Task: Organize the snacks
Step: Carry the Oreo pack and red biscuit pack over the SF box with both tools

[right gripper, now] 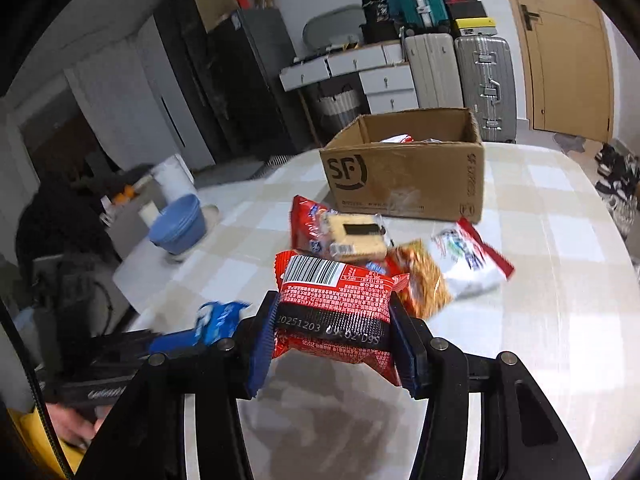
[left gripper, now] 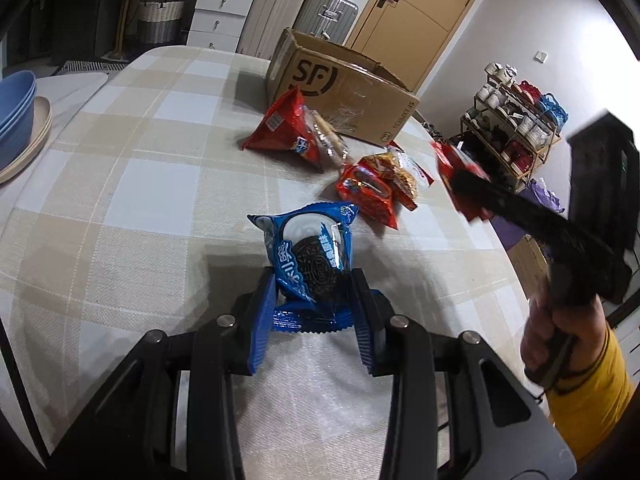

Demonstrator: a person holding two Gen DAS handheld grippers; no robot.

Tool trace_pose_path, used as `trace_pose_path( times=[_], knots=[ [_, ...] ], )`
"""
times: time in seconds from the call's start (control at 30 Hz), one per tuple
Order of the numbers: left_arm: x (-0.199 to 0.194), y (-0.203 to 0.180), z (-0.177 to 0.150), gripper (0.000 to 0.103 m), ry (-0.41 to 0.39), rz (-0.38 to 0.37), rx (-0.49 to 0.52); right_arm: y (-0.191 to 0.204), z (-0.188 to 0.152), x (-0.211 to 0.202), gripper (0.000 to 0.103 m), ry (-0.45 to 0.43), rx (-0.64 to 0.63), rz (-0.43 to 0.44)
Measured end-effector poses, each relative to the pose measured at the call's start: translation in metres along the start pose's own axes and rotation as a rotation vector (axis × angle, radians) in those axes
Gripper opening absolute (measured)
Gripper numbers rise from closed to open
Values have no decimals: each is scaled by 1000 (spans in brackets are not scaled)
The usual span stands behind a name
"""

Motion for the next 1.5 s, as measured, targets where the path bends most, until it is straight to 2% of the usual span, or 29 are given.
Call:
trace_pose_path(
  times=[0.2, 0.43, 0.87, 1.0, 1.13, 1.23, 1.5],
  knots=[
    [-8, -15, -5, 32, -2, -8, 32, 0, -34, -44, 52, -59, 80, 21],
    [-20, -35, -10, 32, -14, -18, 76, -10, -69, -68, 52, -54, 162, 2],
    [-31, -46, -16, 33, -10, -36, 104, -11, -64, -74, 52, -81, 168, 1],
    [-32, -47, -9, 32, -14, -47, 108, -8, -47, -73, 52, -95, 138, 3],
    [-34, -48, 10, 32, -25, -86, 94, -2, -15, -70, 52, -124, 90, 8],
    [-35, -47, 37, 33, -47, -116, 72, 0, 12, -63, 52, -139, 56, 16],
    [-31, -43, 136, 33, -130, -80, 118, 1, 97, -38, 52, -159, -62, 23]
  ],
)
Point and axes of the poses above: each gripper's, at about its wrist camera, not at the fingertips, and x roughly the way its jaws point, y to its left, z to its top, the point moved 8 cm from there along x, roughly the way its jaws point, and after that the axes turned 3 degrees about -y, right-handed, at the moved point
